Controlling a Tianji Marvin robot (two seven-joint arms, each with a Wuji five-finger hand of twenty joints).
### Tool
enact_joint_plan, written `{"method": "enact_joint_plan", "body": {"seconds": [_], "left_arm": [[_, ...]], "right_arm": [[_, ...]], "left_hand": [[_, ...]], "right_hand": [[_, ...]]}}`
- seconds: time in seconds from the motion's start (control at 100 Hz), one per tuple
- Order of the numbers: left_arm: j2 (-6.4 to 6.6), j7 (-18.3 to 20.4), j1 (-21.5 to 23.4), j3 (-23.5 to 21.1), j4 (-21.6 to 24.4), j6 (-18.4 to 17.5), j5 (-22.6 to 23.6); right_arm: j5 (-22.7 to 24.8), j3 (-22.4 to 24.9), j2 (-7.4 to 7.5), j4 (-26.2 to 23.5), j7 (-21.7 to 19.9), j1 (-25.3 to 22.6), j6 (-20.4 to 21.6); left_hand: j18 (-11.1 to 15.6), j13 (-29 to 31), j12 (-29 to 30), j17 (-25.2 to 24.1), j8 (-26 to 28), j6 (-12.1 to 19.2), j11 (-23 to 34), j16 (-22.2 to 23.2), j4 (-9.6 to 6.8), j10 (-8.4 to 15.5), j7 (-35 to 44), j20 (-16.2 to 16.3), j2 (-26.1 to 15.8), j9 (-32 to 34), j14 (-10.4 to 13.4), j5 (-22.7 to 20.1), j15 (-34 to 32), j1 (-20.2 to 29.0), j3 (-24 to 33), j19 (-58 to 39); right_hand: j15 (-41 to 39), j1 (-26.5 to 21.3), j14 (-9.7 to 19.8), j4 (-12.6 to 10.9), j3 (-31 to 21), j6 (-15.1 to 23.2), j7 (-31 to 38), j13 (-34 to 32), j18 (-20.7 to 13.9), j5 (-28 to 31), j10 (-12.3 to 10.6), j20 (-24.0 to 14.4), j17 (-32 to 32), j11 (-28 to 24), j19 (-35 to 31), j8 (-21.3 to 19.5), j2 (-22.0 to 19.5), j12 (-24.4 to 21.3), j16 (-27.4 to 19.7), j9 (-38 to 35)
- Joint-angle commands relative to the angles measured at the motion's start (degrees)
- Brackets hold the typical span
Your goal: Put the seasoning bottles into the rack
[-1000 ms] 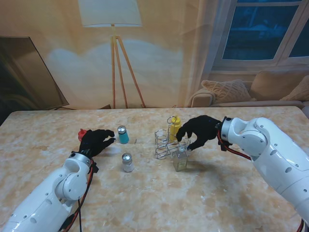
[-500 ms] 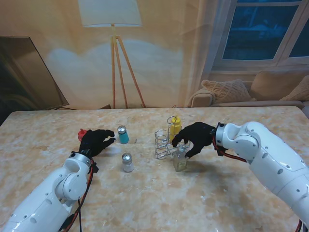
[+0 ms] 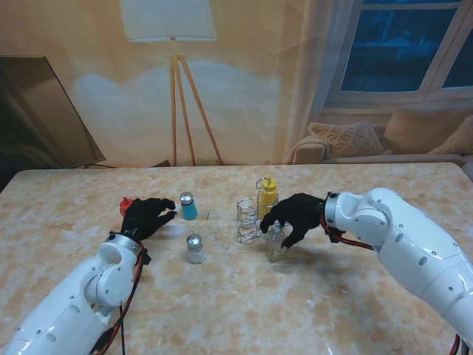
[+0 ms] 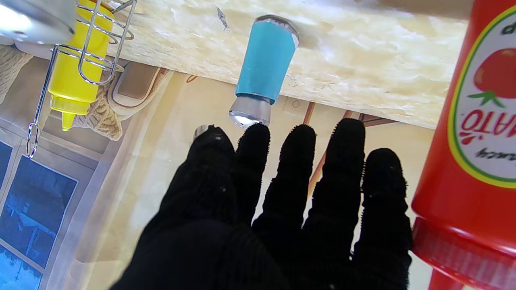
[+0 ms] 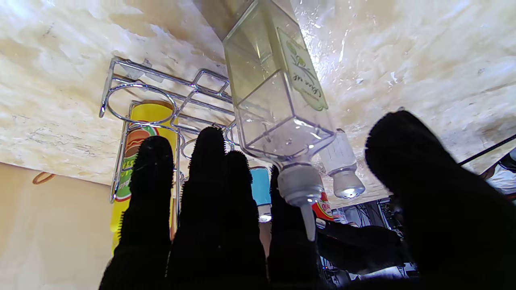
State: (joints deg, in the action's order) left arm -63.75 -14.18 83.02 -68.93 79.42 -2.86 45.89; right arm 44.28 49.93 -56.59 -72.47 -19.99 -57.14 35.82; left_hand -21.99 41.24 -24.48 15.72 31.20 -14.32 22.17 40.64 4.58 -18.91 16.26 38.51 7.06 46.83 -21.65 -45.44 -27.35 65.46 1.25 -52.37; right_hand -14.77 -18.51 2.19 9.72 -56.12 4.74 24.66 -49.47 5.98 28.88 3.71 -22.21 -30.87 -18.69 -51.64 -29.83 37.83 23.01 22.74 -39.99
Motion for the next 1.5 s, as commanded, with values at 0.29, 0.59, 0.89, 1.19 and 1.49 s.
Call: {"method": "enact_joint_plan", "body": {"seconds": [0.29, 0.59, 0.89, 1.19, 1.49], "left_arm": [[-0.10, 0.8, 0.2, 0.0, 0.3, 0.1, 0.1], [-0.10, 0.8, 0.2, 0.0, 0.3, 0.1, 0.0], [-0.09, 0.8, 0.3, 0.0, 0.3, 0.1, 0.1], [-0.08, 0.7, 0.3, -0.1, 0.3, 0.0, 0.2], [-0.08, 0.7, 0.3, -0.1, 0.4, 0.1, 0.2]], "right_arm": [[1.7, -3.0, -0.70, 2.6, 1.8, 1.0, -0.8], [3.1, -5.4, -1.45, 5.3, 6.5, 2.3, -0.1], [2.6, -6.9, -2.03, 7.0, 8.7, 3.2, -0.4], [2.1, -7.5, -2.39, 7.9, 9.8, 3.5, -0.8], [1.3, -7.5, -2.56, 8.1, 9.8, 3.6, -0.9]], "left_hand": [[-1.2, -0.6, -0.5, -0.8, 0.7, 0.3, 0.5, 1.3, -1.51, 0.2, 0.6, 1.1, -1.7, -1.4, -0.5, 1.2, -0.9, 2.0, -0.2, -0.5], [-1.1, -0.7, -0.5, -0.8, 0.7, 0.3, 0.5, 1.3, -1.51, 0.1, 0.6, 1.1, -1.6, -1.4, -0.6, 1.2, -0.9, 2.0, -0.1, -0.5], [-1.2, -0.7, -0.5, -0.9, 0.7, 0.3, 0.5, 1.3, -1.50, 0.1, 0.6, 1.1, -1.6, -1.4, -0.6, 1.2, -0.9, 2.0, -0.1, -0.5], [-1.1, -0.7, -0.5, -0.8, 0.7, 0.2, 0.5, 1.4, -1.49, 0.1, 0.6, 1.1, -1.6, -1.4, -0.6, 1.2, -0.9, 2.0, -0.1, -0.5], [-1.1, -0.6, -0.5, -0.8, 0.7, 0.3, 0.5, 1.4, -1.49, 0.2, 0.7, 1.1, -1.5, -1.4, -0.6, 1.1, -0.9, 2.0, -0.1, -0.5]], "right_hand": [[-1.5, 1.5, 1.1, -1.1, -3.7, 1.9, 2.1, -0.4, -0.2, -1.0, -0.5, 1.4, -0.4, -2.9, -0.6, -0.4, 3.7, 0.1, -0.6, 0.8], [-5.6, 0.8, 4.5, -0.5, -6.9, 3.9, 7.0, -3.7, -1.8, 0.5, -3.9, 1.9, -3.0, -8.6, -2.0, -1.8, 6.4, 4.1, 2.7, -0.4], [-12.0, -2.9, 8.0, -0.3, -9.1, 7.3, 14.0, -8.7, -3.4, 5.5, -8.3, 1.2, -6.7, -14.4, -3.8, -4.8, 8.0, 8.2, 7.3, -5.4], [-18.3, -5.5, 11.5, -0.1, -10.6, 12.3, 21.6, -12.5, -5.5, 7.9, -11.9, -0.5, -10.7, -19.0, -5.9, -8.1, 9.7, 11.5, 11.6, -9.5], [-21.2, -11.0, 12.7, 8.9, -10.1, 16.8, 28.1, -16.2, -6.9, 9.6, -13.5, -3.5, -14.4, -20.1, -7.0, -2.1, 13.2, 16.1, 17.2, -14.0]]}}
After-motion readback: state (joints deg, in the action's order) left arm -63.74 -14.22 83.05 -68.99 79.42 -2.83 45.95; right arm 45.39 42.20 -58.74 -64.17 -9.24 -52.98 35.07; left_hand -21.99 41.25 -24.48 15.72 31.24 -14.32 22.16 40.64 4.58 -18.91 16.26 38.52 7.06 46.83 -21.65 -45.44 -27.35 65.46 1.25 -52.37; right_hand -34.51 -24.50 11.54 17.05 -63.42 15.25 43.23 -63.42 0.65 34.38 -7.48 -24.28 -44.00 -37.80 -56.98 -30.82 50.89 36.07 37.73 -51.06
